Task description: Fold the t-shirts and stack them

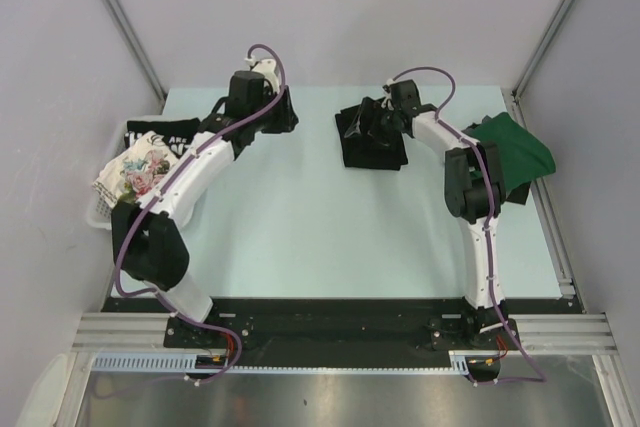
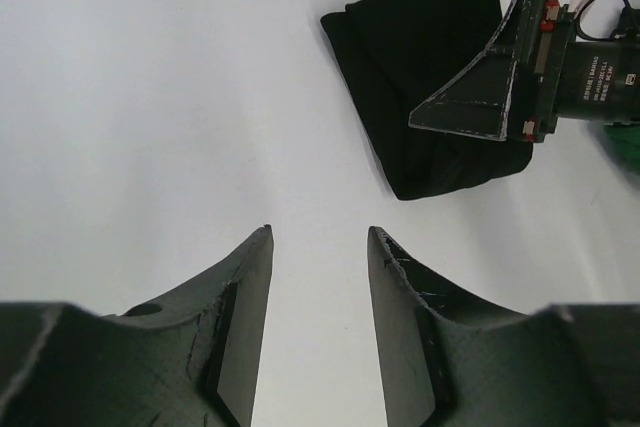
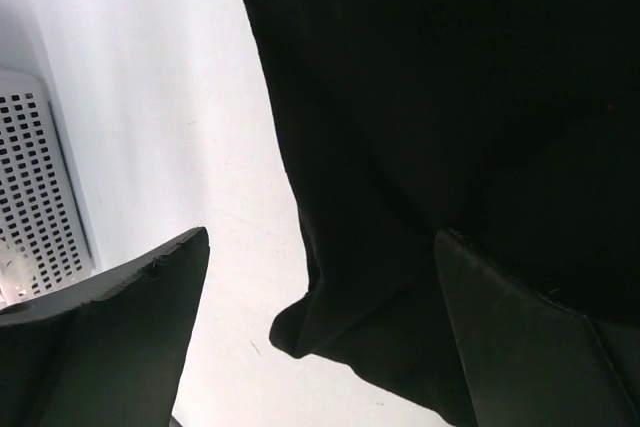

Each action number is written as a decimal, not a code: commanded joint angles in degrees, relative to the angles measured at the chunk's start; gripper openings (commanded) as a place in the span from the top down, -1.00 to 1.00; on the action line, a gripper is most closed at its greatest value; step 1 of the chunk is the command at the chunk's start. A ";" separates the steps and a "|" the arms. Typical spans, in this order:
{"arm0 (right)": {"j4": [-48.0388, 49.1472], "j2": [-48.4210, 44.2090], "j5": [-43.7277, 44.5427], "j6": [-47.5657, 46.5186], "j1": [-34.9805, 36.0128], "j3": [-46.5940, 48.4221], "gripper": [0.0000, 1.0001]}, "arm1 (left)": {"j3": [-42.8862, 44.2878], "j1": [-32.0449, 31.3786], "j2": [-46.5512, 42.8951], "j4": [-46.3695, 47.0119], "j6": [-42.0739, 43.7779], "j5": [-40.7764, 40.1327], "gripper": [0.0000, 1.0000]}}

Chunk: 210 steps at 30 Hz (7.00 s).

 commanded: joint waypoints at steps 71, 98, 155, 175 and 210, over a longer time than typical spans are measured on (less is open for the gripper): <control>-18.42 2.49 12.82 -14.88 1.68 27.48 1.00 | -9.62 -0.23 -9.62 -3.07 0.15 2.68 -0.99; -16.21 7.32 8.25 -11.28 4.05 23.68 1.00 | -9.62 -0.23 -8.83 -3.60 1.11 4.36 -0.99; 0.66 -22.03 3.77 -2.22 -7.81 -19.46 -0.99 | -6.90 -0.23 -4.96 -2.37 1.64 9.45 -0.99; -8.30 -33.02 57.78 -12.85 7.90 -21.04 -0.99 | -7.52 -0.23 -5.75 -1.49 -0.12 9.89 -0.99; 5.93 -13.95 8.87 -3.19 -8.95 -22.45 -0.73 | -5.05 -0.32 -6.81 -6.59 0.24 7.87 -0.99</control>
